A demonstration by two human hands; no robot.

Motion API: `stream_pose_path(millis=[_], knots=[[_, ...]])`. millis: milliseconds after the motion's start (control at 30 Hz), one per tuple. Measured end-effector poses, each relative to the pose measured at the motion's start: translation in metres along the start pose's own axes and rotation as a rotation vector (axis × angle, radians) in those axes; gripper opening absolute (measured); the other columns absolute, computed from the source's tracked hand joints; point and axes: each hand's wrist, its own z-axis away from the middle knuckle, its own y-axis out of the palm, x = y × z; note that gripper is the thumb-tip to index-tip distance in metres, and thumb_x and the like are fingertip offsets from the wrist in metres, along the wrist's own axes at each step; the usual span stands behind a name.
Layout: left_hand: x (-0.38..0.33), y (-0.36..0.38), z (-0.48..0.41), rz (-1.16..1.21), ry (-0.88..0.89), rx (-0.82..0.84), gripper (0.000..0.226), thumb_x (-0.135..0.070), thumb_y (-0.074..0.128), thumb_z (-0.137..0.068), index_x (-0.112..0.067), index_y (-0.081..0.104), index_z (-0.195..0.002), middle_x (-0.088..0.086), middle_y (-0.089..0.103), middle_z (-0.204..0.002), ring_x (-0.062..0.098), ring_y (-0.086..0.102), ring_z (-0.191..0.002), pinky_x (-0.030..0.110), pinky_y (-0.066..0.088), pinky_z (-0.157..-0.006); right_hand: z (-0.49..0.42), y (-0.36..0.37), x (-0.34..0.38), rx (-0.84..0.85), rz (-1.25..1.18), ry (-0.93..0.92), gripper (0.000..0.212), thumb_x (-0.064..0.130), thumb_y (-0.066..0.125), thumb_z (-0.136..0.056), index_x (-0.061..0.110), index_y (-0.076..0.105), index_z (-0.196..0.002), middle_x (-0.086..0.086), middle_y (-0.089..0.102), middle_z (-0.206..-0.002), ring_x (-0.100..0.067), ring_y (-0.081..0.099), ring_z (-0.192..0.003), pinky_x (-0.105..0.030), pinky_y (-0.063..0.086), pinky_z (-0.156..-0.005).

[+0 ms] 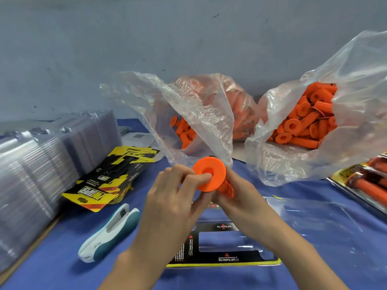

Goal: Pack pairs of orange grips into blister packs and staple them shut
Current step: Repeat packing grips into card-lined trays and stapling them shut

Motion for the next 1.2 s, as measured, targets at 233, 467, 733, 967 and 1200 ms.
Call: stream_pose_path(millis=[233, 467, 733, 967, 1200], knots=[[0.0007, -0.0012, -0.0021, -0.008, 0.000, -0.023, 0.016, -0.030, 0.061, -0.095, -0.019, 0.054, -0.104, -0.001, 0.049, -0.095, 0.023, 0.053, -0.077, 0.034, 0.047, -0.066, 0.0012, 0.0018, 0.0061, 0.013, -0.004, 0.016, 0.021, 0.024, 0.064, -0.096, 0.029, 0.060, -0.116, 0.001, 0.070, -0.102, -0.024, 0.064, -0.097, -0.046, 0.052, -0.089], [0.0014, 0.0001, 0.0037, 0.058, -0.095, 0.083, 0.016, -0.021, 0.066, -0.089, -0.016, 0.053, -0.099, -0.005, 0.050, -0.099, 0.020, 0.057, -0.078, 0.037, 0.052, -0.062, 0.0041, -0.0014, 0.0047, -0.248, 0.589, -0.229, 0.036, 0.020, 0.072, -0.089, 0.027, 0.059, -0.122, 0.014, 0.061, -0.108, -0.008, 0.052, -0.099, -0.023, 0.038, -0.089], [0.0054, 0.0023, 0.0063, 0.094, -0.157, 0.157, 0.018, -0.019, 0.067, -0.088, -0.015, 0.055, -0.100, -0.009, 0.048, -0.103, 0.011, 0.053, -0.082, 0.021, 0.044, -0.065, 0.0032, 0.0001, -0.0017, -0.302, 0.782, -0.355, 0.079, 0.016, 0.076, -0.084, 0.025, 0.029, -0.148, 0.002, 0.061, -0.103, -0.023, 0.061, -0.091, -0.030, 0.038, -0.090], [0.0044, 0.0010, 0.0071, 0.132, -0.190, 0.174, 0.020, -0.021, 0.067, -0.088, -0.018, 0.051, -0.101, -0.010, 0.048, -0.103, 0.010, 0.053, -0.085, 0.024, 0.046, -0.066, 0.0041, 0.0001, 0.0009, -0.314, 0.826, -0.393, 0.072, 0.020, 0.065, -0.088, 0.029, 0.028, -0.149, 0.002, 0.059, -0.105, -0.025, 0.059, -0.089, -0.035, 0.043, -0.087], [-0.0028, 0.0011, 0.0046, 0.401, -0.481, 0.217, 0.016, -0.047, 0.060, -0.092, -0.031, 0.056, -0.095, -0.014, 0.059, -0.095, 0.009, 0.061, -0.096, 0.019, 0.047, -0.080, 0.0092, -0.0001, 0.0015, -0.372, 1.133, -0.405, 0.084, 0.011, 0.076, -0.082, 0.025, 0.031, -0.151, 0.005, 0.059, -0.114, -0.022, 0.058, -0.096, -0.038, 0.043, -0.093]])
